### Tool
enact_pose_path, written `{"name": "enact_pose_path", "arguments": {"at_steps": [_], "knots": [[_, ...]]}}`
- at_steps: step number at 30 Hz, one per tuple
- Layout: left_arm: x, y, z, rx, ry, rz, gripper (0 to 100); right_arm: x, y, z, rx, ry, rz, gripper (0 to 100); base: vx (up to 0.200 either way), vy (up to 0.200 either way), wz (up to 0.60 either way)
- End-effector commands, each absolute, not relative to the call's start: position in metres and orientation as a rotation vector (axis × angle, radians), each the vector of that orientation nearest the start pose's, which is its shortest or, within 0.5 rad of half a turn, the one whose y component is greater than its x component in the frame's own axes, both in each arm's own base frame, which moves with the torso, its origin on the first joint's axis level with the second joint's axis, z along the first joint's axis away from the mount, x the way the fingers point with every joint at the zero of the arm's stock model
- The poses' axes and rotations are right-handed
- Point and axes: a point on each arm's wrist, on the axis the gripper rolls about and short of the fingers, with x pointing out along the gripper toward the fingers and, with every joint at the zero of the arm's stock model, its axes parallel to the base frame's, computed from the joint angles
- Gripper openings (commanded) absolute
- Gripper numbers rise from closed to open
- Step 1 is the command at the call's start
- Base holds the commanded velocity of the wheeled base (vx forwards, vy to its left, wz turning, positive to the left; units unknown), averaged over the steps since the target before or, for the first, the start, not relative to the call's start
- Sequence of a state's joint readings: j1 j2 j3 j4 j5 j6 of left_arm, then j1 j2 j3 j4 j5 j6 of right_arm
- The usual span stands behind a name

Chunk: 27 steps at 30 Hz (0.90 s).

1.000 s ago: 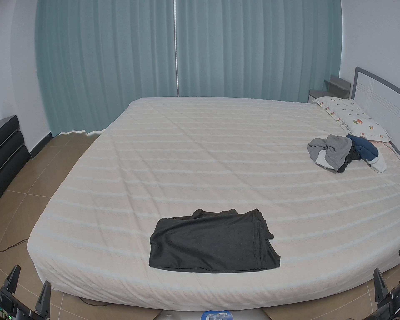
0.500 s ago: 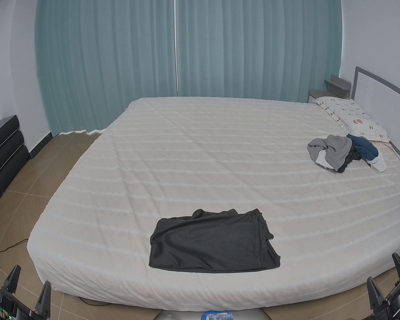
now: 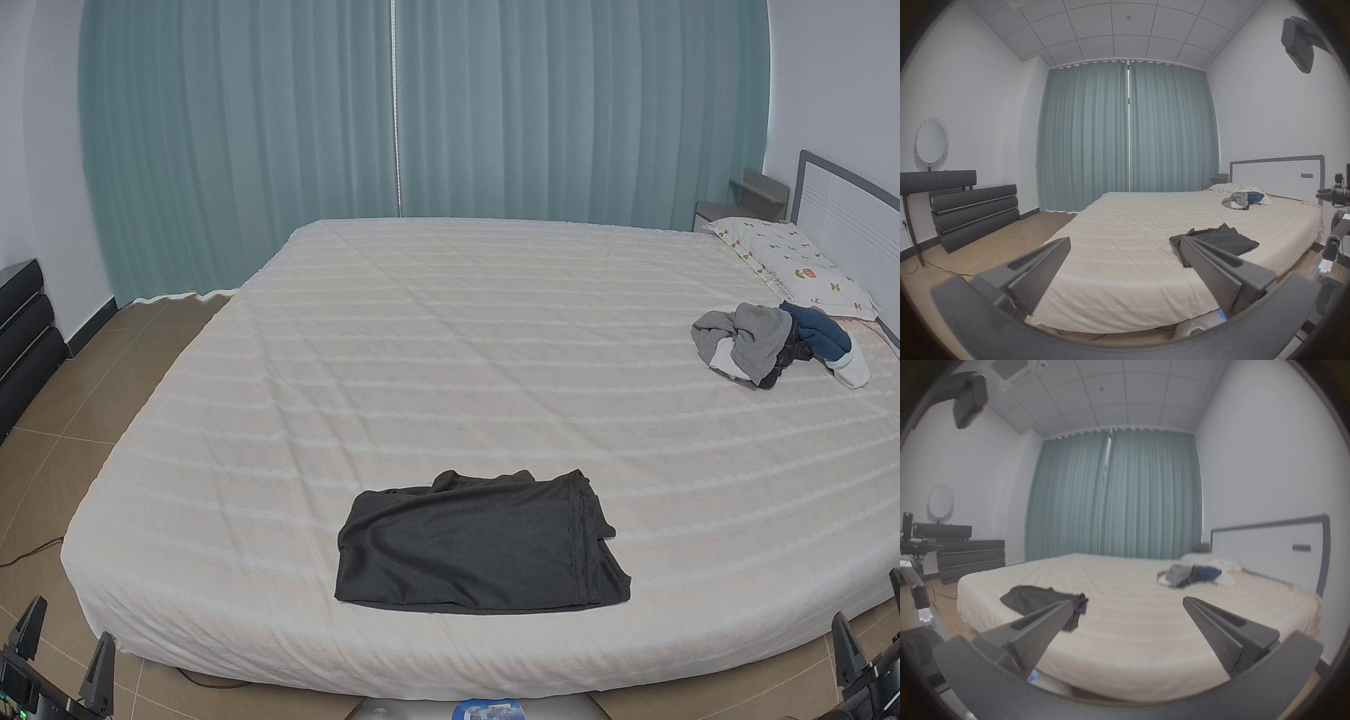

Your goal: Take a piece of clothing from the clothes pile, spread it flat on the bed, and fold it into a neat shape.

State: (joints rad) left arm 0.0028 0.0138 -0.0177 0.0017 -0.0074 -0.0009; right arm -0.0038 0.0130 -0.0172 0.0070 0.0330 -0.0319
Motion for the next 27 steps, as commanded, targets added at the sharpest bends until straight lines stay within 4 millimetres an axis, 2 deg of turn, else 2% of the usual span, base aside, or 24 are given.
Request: {"name": "enact_pose_path", "arguments": {"at_steps": [1,27], "knots": [[-0.0230,-0.0002,0.0762,0.000,-0.002,-0.005,100,-0.0229,0.0000,0.0757,-0.002,0.009,-0.011,100,0.000,0.000,0.00],[-0.0230,-0.0002,0.0762,0.000,-0.002,-0.005,100,-0.0227,0.0002,0.0757,-0.012,0.005,0.003,100,0.000,0.000,0.00]]}}
